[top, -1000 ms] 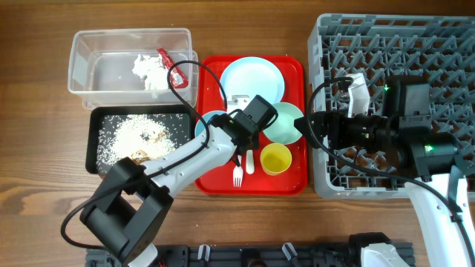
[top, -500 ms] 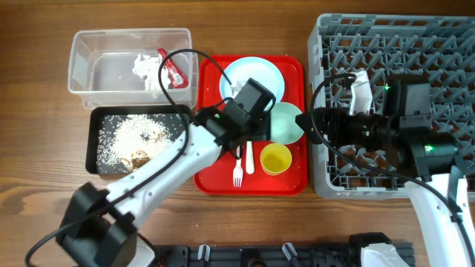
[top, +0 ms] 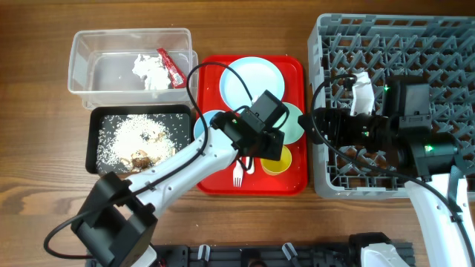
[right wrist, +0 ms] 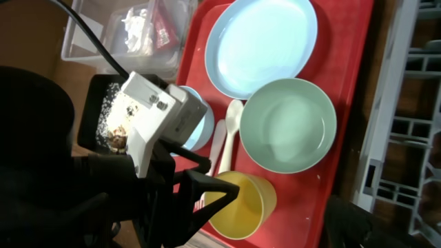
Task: Sort waste into correct bins and load items into the dishwasher rack
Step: 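Grasp the yellow cup with the left gripper and lift it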
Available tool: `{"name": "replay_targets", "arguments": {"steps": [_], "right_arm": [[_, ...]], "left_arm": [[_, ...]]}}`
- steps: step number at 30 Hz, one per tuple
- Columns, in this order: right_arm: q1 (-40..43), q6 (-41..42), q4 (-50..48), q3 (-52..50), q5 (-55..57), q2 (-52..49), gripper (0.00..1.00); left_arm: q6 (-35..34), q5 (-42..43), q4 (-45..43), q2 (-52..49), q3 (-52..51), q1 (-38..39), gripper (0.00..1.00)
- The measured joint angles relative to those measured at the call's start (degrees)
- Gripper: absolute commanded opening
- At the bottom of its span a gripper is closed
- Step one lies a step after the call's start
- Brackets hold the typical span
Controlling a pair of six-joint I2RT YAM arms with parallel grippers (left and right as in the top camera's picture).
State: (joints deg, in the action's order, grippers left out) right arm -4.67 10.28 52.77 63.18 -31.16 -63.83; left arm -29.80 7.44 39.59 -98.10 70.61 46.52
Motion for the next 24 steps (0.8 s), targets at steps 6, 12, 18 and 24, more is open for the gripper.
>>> {"name": "replay_targets", "arguments": {"steps": [6,12,18,24], "right_arm": [[0.0,0.0,0.0,0.0,0.37,0.0,1.0],[0.0,0.0,0.0,0.0,0.39,0.0,1.0],[0.0,0.0,0.02,0.0,0.37,0.0,1.0],[0.0,1.05,-0.09,0.0,0.17,0.0,1.0]], "left_arm": [[0.48,-0.02,0.48,-2.14,-0.07,0.2,0.23],[0.52,0.02,0.07,-3.34,-0.17,0.2,0.04],[0.44,0.0,-0.61,-3.34,-0.22,0.2,0.04],[-0.33,5.57,-0.57,-2.82,-0.22,-3.41,0.04]]}}
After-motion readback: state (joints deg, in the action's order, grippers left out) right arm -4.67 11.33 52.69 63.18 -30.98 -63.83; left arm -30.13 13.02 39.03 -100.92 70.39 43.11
